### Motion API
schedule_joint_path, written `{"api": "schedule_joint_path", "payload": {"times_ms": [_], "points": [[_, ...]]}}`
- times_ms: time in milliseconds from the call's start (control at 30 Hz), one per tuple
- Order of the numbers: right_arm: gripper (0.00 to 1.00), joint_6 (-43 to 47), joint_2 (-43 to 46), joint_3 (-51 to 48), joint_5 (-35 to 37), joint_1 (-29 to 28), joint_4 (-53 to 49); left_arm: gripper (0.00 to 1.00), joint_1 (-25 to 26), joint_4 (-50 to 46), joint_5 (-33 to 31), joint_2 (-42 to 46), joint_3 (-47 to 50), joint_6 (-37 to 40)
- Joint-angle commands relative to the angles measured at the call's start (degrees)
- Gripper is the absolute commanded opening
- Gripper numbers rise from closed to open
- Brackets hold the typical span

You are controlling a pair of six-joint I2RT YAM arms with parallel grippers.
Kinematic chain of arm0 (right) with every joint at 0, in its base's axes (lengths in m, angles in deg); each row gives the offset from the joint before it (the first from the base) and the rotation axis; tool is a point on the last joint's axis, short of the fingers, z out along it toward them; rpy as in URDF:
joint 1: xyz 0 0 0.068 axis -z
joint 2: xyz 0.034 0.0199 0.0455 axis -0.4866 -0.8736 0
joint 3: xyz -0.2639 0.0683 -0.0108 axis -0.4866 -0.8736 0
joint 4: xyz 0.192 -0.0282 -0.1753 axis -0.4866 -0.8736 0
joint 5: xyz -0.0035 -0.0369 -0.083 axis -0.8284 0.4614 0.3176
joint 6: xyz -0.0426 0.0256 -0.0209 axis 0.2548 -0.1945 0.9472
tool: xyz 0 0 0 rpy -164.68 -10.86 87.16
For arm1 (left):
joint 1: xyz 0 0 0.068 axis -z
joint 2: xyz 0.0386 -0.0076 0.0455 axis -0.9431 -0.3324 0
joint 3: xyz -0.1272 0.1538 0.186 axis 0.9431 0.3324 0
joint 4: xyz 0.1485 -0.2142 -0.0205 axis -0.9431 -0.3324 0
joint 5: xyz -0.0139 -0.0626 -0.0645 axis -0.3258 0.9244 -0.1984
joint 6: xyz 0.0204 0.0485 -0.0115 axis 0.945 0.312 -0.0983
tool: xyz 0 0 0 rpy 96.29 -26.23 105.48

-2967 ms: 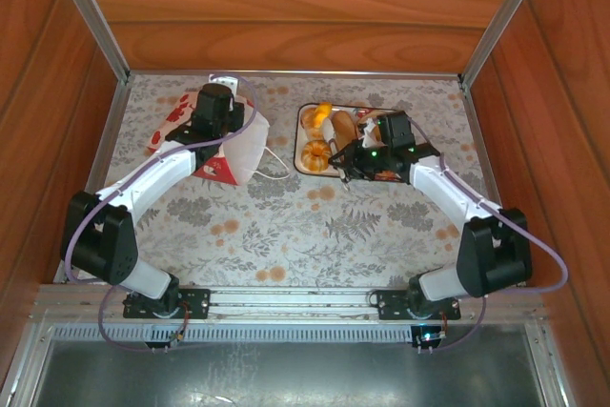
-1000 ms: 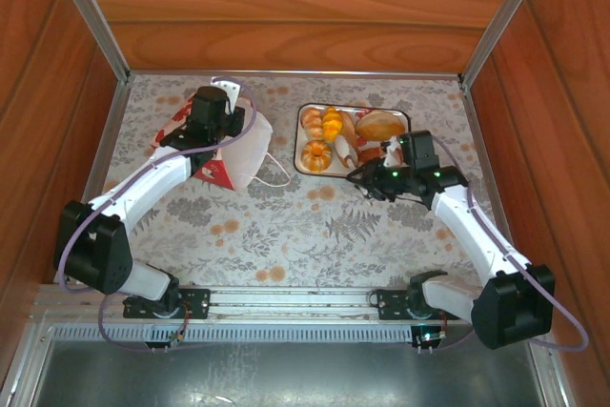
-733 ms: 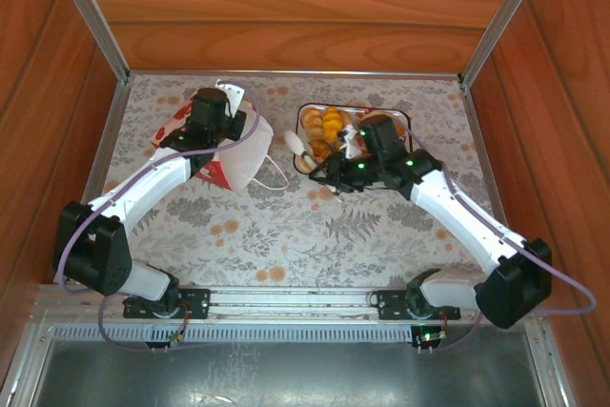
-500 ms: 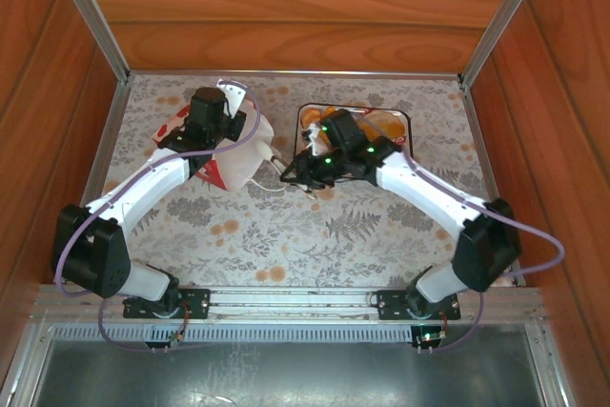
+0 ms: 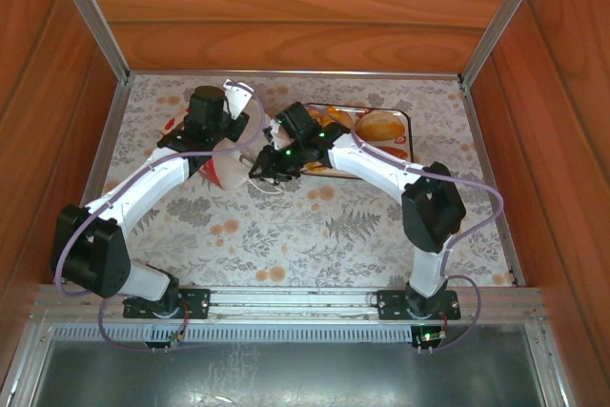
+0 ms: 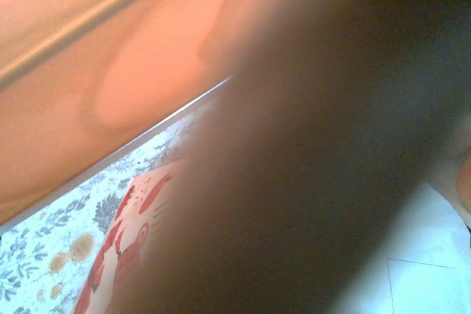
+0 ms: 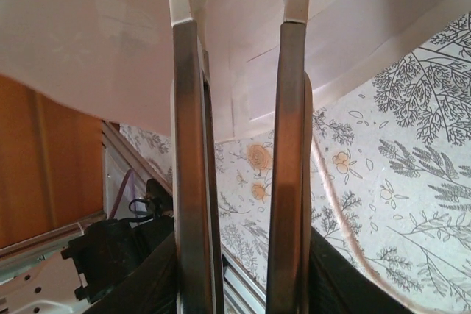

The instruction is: Take the fake bread out of the paper bag

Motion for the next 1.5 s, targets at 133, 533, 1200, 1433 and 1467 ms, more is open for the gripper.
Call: {"api": "schedule_joint_path", "payload": {"times_ms": [133, 533, 1200, 1433, 1467], "points": [[0.38, -1.0, -4.8, 5.5, 1.2, -1.8, 2.2, 0.0, 0.0, 3.3, 4.0, 1.2, -1.0, 6.5], [0.44, -6.4, -10.4, 8.2, 3.8, -2.1, 6.1, 0.0, 0.0, 3.9, 4.2, 2.8, 0.2, 6.7], [0.51, -12.6, -16.1, 11.2, 0.7, -0.7, 11.7, 0.0, 0.7, 4.1, 6.1, 3.5, 2.3, 5.6], [0.55, -14.6, -16.9, 10.5, -0.5, -0.2, 16.6, 0.0, 1.0, 4.2, 6.1, 3.9, 3.0, 5.2], [0.56, -14.6, -17.2, 10.9, -0.6, -0.2, 16.5, 0.0, 1.1, 4.2, 6.2, 4.0, 3.2, 5.2]]}}
